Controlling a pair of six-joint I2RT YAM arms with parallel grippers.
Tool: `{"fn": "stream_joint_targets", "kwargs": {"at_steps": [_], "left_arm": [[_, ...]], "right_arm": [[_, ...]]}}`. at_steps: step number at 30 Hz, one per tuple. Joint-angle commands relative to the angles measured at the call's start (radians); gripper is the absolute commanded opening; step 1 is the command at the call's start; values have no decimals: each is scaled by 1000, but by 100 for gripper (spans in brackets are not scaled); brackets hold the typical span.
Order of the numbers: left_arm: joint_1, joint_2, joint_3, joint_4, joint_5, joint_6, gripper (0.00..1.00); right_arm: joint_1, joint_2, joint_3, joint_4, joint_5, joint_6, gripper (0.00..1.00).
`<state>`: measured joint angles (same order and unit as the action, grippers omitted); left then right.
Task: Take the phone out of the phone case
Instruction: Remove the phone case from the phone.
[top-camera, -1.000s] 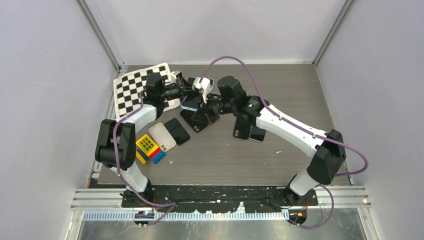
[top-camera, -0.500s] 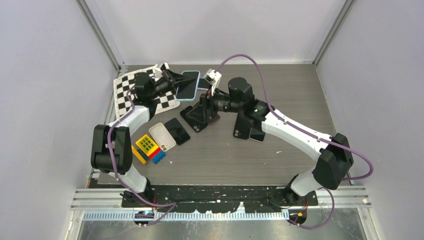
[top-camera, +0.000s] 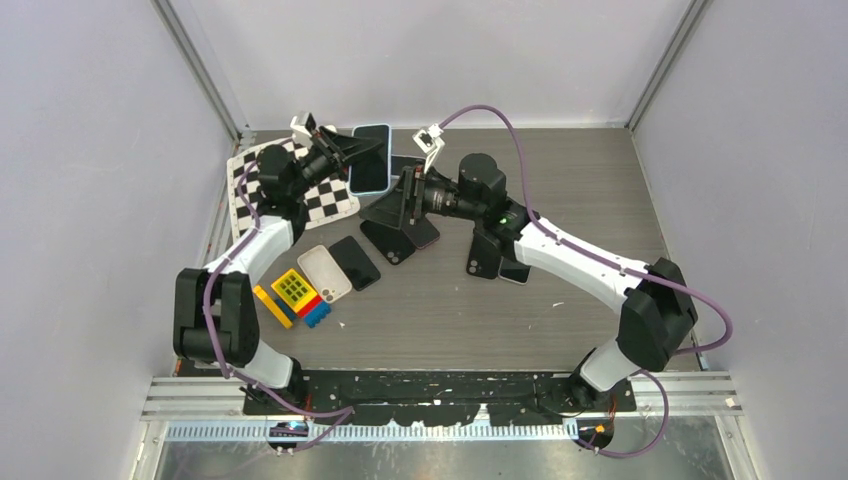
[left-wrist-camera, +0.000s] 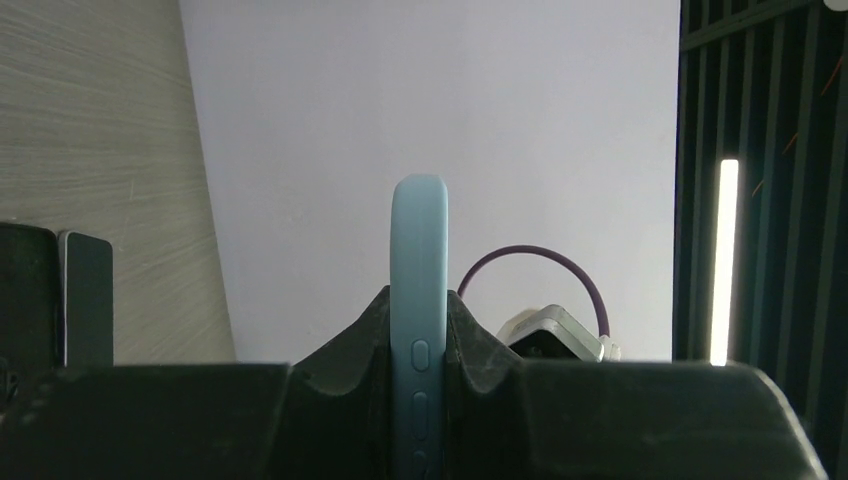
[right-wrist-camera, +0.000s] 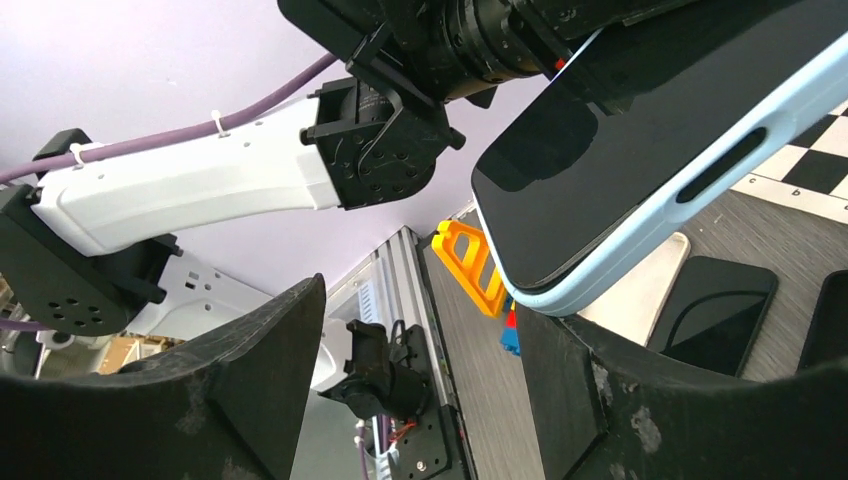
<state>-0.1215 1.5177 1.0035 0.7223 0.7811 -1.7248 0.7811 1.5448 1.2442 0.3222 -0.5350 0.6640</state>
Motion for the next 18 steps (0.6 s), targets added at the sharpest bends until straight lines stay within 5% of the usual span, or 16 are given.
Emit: {"fn": "stream_joint_targets", "kwargs": {"at_steps": [1,9,18], "left_arm": [[-3,-71,-10,70,-24,16,0],[-1,-83,-10,70,-28,8,0],[-2,-97,-6,70,-23,0,0]], "right_arm": [[-12,8,15,130,32,83,75],[-22,5,-25,192,56,126,56],[-85,16,-69,292,103,275,65]]}}
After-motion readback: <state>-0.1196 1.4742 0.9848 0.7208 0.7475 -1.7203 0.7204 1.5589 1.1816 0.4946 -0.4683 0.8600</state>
